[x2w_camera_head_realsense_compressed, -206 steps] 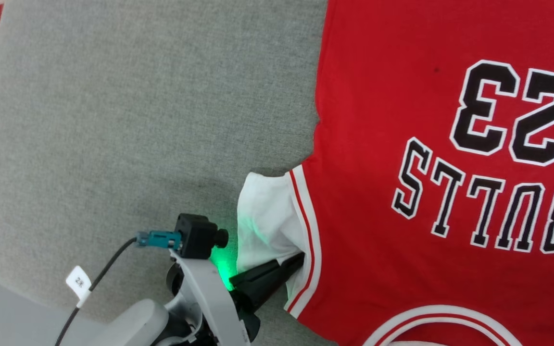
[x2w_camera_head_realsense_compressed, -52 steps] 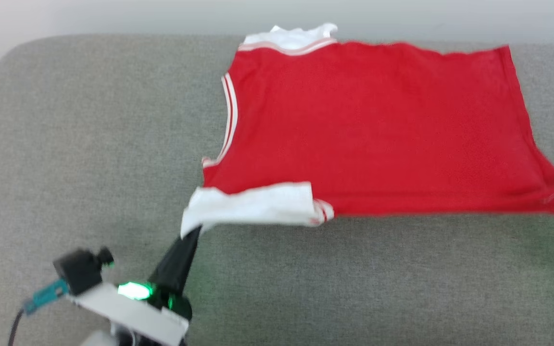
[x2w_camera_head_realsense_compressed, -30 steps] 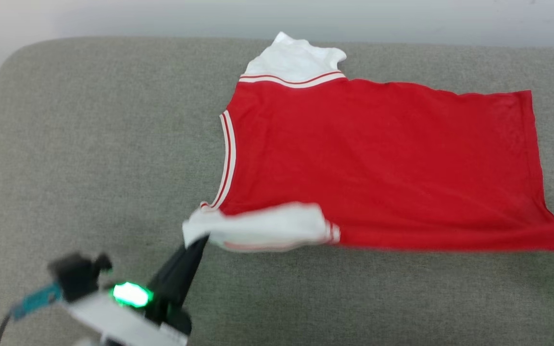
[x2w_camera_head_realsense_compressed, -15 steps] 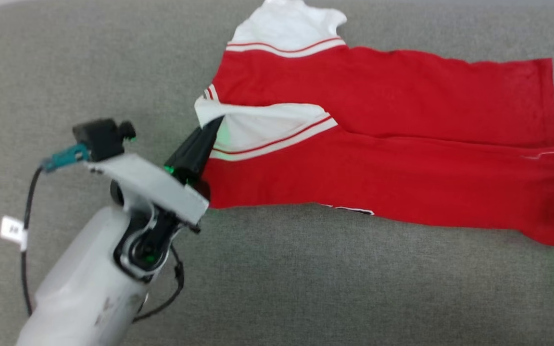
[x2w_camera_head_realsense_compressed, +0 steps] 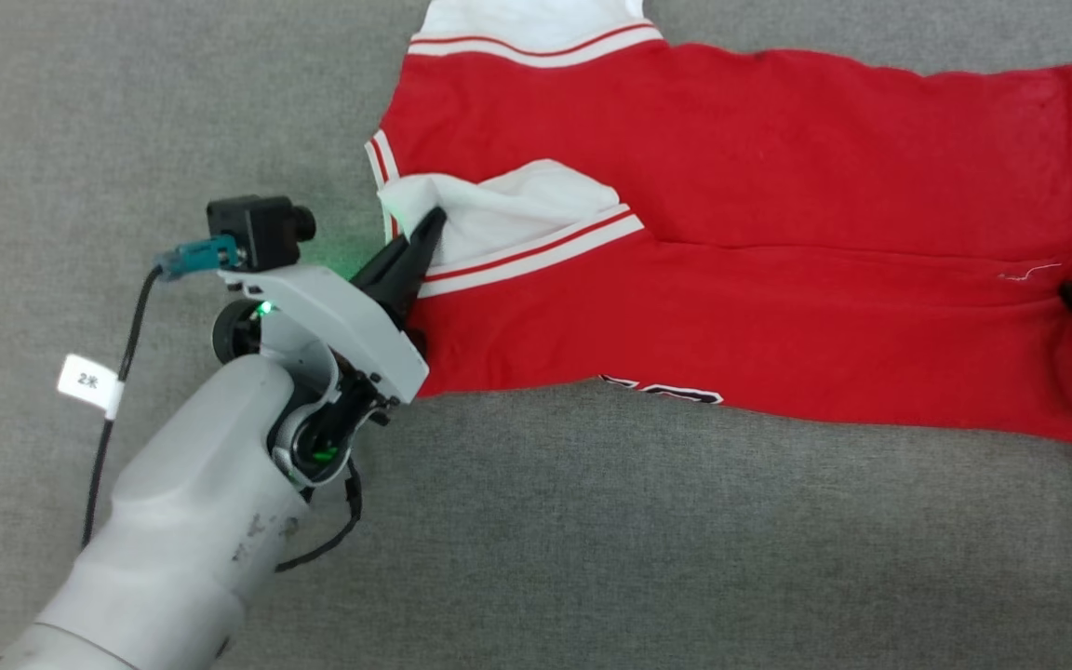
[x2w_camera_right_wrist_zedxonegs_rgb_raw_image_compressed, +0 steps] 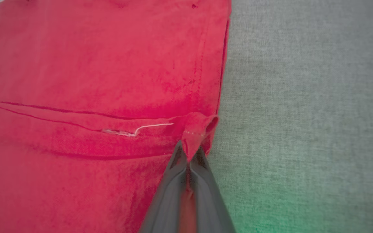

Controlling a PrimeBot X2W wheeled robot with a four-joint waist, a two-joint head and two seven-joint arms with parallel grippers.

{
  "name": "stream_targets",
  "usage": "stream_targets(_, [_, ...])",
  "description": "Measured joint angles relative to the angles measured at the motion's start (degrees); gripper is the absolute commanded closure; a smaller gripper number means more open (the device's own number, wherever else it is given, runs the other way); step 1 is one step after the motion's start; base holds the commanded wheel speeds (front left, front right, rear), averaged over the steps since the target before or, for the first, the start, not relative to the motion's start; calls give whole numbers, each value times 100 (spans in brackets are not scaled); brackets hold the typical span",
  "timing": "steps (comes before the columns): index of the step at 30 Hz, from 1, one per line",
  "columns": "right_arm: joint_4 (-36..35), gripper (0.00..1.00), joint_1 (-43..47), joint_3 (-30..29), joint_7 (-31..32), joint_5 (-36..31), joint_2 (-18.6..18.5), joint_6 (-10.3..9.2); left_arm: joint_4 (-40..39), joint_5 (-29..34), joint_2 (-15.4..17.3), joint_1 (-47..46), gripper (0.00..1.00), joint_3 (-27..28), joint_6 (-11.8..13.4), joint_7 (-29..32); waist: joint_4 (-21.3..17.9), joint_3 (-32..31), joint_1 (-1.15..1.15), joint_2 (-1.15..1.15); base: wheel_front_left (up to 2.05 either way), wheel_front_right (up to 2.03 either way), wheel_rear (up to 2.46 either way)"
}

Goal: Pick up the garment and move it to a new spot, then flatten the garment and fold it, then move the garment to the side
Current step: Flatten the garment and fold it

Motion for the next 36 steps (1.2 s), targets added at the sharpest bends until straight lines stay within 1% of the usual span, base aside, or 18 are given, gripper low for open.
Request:
stream_targets(1, [42, 26, -17, 54, -88, 9, -20, -1, 18, -8, 23, -23, 0, -70, 0, -24, -3, -32, 0, 0, 0, 0, 0])
stream_targets(2, [82, 0, -20, 107, -197, 3, -42, 0, 38, -40, 55, -33, 0, -126, 0, -38, -3, -74, 0, 0, 0, 0, 0])
stream_targets(4, [172, 0, -14, 141, -345, 19, -51, -2, 30, -42, 191, -68, 0, -304, -14, -18, 2, -177, 0, 0, 0, 0, 0])
stream_targets(6, [196, 0, 4, 135, -506, 9, -105, -3, -18, 26, 414, -79, 0, -491, -13, 20, 15, -306, 0, 0, 0, 0, 0])
stream_targets(10, [93, 0, 47, 69, -704, 11, -158, -3, -142, 292, 899, -393, 0, -844, -11, 433, 47, -594, 0, 0, 0, 0, 0])
stream_targets(12, [-3, 0, 89, 19, -754, 12, -178, -3, -191, 378, 1070, -538, 0, -1013, -4, 892, 67, -742, 0, 0, 0, 0, 0])
stream_targets(13, [-66, 0, 114, -14, -770, 12, -181, -3, -238, 379, 1132, -563, 0, -1089, 38, 1191, 78, -818, 0, 0, 0, 0, 0])
stream_targets(16, [-224, 0, 237, -53, -728, 1, -179, -3, -490, 141, 1257, -558, 0, -1311, 225, 2335, 108, -1032, 0, 0, 0, 0, 0])
stream_targets(18, [-364, 0, 336, -60, -664, -65, -172, -3, -754, -189, 1341, -532, 0, -1372, 397, 3080, 126, -1153, 0, 0, 0, 0, 0])
stream_targets(19, [-433, 0, 363, -66, -630, -111, -172, -3, -906, -280, 1404, -519, 0, -1423, 452, 3403, 133, -1199, 0, 0, 0, 0, 0])
stream_targets(21, [-570, 0, 393, -108, -588, -158, -143, -3, -1183, -441, 1549, -475, 0, -1479, 646, 3863, 130, -1246, 0, 0, 0, 0, 0])
stream_targets(24, [-737, 0, 411, -144, -520, -216, -63, -3, -1486, -661, 1644, -419, 0, -1390, 912, 4076, 111, -1201, 0, 0, 0, 0, 0])
stream_targets(28, [-877, 0, 441, -190, -444, -285, -10, -3, -1711, -907, 1647, -298, 0, -1301, 1069, 4195, 36, -1052, 0, 0, 0, 0, 0])
stream_targets(31, [-946, 0, 433, -257, -427, -292, 22, -3, -1677, -957, 1618, -293, 0, -1279, 1100, 4229, -65, -893, 0, 0, 0, 0, 0])
stream_targets(34, [-993, 0, 420, -296, -421, -292, 64, -3, -1480, -1001, 1534, -291, 0, -1233, 1092, 4177, -178, -739, 0, 0, 0, 0, 0])
stream_targets(35, [-999, 0, 416, -296, -421, -293, 74, -3, -1418, -1044, 1511, -294, 3, -1203, 1077, 4172, -218, -696, 0, 0, 0, 0, 0])
stream_targets(36, [-1003, 0, 415, -294, -420, -293, 85, -3, -1352, -1093, 1482, -294, 46, -1174, 1036, 4165, -260, -657, 0, 0, 0, 0, 0])
